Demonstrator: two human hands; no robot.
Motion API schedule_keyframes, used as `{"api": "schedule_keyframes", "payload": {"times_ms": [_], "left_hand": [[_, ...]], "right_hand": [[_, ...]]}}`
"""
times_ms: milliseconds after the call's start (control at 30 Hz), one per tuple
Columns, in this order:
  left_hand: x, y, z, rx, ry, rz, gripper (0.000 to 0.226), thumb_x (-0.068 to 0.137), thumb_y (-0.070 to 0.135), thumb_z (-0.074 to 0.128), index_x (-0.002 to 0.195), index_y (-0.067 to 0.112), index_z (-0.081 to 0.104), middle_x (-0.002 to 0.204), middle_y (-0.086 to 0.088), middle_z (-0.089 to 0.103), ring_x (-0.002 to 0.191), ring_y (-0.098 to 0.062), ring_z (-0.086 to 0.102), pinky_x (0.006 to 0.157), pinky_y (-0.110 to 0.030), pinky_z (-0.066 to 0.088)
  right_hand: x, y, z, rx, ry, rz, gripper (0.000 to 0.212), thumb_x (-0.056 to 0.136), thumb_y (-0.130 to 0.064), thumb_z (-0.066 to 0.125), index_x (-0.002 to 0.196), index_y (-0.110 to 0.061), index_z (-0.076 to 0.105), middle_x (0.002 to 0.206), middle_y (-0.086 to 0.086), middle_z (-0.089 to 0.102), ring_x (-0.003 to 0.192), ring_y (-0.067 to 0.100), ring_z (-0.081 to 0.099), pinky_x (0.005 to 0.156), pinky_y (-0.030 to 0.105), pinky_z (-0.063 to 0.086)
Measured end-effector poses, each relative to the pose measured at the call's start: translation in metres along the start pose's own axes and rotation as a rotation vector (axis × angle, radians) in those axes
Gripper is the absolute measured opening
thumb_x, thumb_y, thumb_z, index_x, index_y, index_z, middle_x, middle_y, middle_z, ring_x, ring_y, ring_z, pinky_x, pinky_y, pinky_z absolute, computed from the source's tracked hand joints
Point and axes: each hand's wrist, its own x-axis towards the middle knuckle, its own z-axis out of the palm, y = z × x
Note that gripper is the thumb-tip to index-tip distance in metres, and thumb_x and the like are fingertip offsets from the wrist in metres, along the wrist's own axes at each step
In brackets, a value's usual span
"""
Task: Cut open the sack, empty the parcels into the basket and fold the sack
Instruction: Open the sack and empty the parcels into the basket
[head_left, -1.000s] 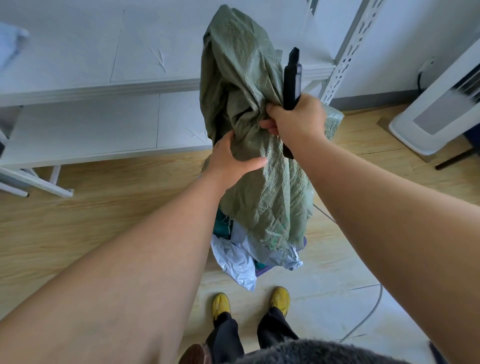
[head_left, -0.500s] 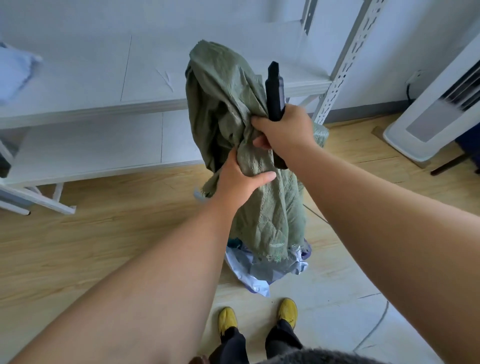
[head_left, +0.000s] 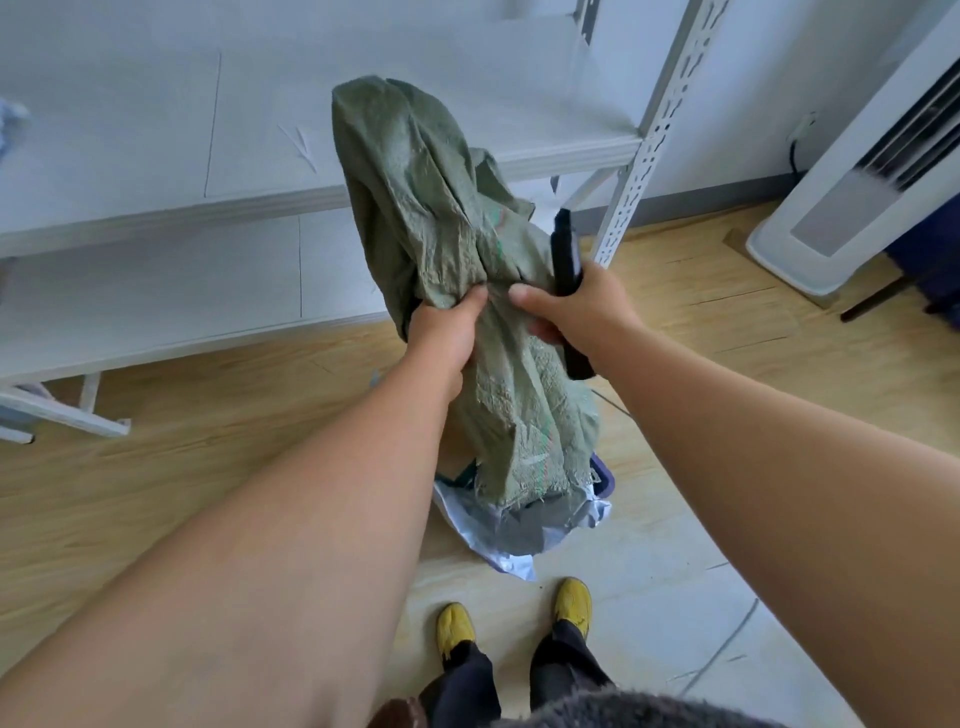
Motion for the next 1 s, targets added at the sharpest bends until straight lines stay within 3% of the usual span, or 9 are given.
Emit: {"api": "schedule_keyframes", "payload": {"times_ms": [100,200,333,400,467,567,767,900,1000], "left_hand": [[0.003,0.012,0.006,-0.136,-0.112,-0.075,0.061,0.069,0.046,0.076,0.120,0.014,0.061,0.110,-0.007,0.069,0.095,-0.030,0.067,0.087,-0.050,0.054],[0.002,0.022,0.011,-0.142,-0.264,-0.036,0.057,0.075,0.042,0.076,0.122,0.015,0.060,0.115,-0.008,0.069,0.097,-0.029,0.069,0.086,-0.052,0.054],[-0.006,0.015,0.007,0.232,-0.267,0.255,0.088,0.064,0.054,0.081,0.138,0.028,0.040,0.128,0.004,0.057,0.111,-0.016,0.058,0.095,-0.039,0.049],[-0.007,-0.006,0.001,0.474,-0.241,0.307,0.112,0.057,0.054,0.084,0.148,0.033,0.022,0.143,0.001,0.042,0.126,-0.018,0.046,0.104,-0.042,0.042],[-0.005,-0.029,-0.002,0.582,-0.278,0.308,0.117,0.054,0.052,0.085,0.149,0.035,0.019,0.147,0.001,0.038,0.133,-0.019,0.040,0.108,-0.045,0.039],[-0.004,-0.038,0.006,0.434,-0.268,0.304,0.104,0.061,0.040,0.085,0.147,0.026,0.027,0.141,0.003,0.048,0.130,-0.015,0.045,0.109,-0.038,0.038],[0.006,-0.008,0.021,0.196,0.002,0.281,0.056,0.078,0.023,0.077,0.130,0.017,0.056,0.122,-0.003,0.065,0.113,-0.021,0.059,0.093,-0.029,0.046],[0.005,-0.002,0.024,0.140,0.120,0.314,0.048,0.084,0.024,0.071,0.130,0.017,0.056,0.121,-0.001,0.065,0.110,-0.020,0.059,0.092,-0.028,0.045],[0.002,-0.003,0.026,0.173,0.106,0.361,0.046,0.086,0.023,0.070,0.129,0.016,0.056,0.121,-0.001,0.065,0.111,-0.020,0.059,0.090,-0.025,0.043]], "right_hand": [[0.002,0.008,0.014,-0.068,-0.101,0.003,0.050,0.064,-0.034,0.089,0.099,-0.014,0.058,0.075,0.004,0.071,0.053,0.014,0.066,0.059,0.029,0.060],[0.012,0.015,0.018,-0.060,0.050,0.051,0.039,0.067,-0.028,0.086,0.093,-0.012,0.062,0.064,0.003,0.069,0.043,0.013,0.061,0.058,0.030,0.057],[0.020,0.009,0.011,0.087,0.207,0.101,0.024,0.076,-0.021,0.078,0.092,-0.008,0.065,0.060,0.004,0.066,0.039,0.010,0.059,0.048,0.025,0.052],[0.021,0.003,0.007,0.078,0.208,0.097,0.022,0.076,-0.021,0.079,0.087,-0.010,0.064,0.059,0.003,0.065,0.043,0.011,0.060,0.048,0.024,0.052],[0.021,-0.004,0.006,0.127,0.155,0.066,0.020,0.075,-0.016,0.080,0.081,-0.011,0.061,0.056,0.004,0.064,0.040,0.012,0.058,0.048,0.024,0.051],[0.018,-0.016,0.009,0.075,0.063,0.014,0.021,0.073,-0.014,0.081,0.074,-0.011,0.060,0.054,0.005,0.063,0.039,0.014,0.055,0.050,0.026,0.055],[0.017,-0.035,-0.004,0.251,-0.135,-0.024,0.025,0.074,-0.007,0.081,0.081,-0.008,0.058,0.058,0.007,0.057,0.038,0.011,0.051,0.046,0.022,0.048],[0.021,-0.032,-0.010,0.260,-0.098,-0.078,0.036,0.076,-0.015,0.082,0.099,-0.008,0.056,0.067,0.005,0.060,0.045,0.011,0.055,0.053,0.025,0.053],[0.023,-0.030,-0.011,0.250,-0.088,-0.081,0.033,0.077,-0.016,0.081,0.094,-0.008,0.055,0.065,0.006,0.060,0.045,0.012,0.056,0.059,0.030,0.056]]}}
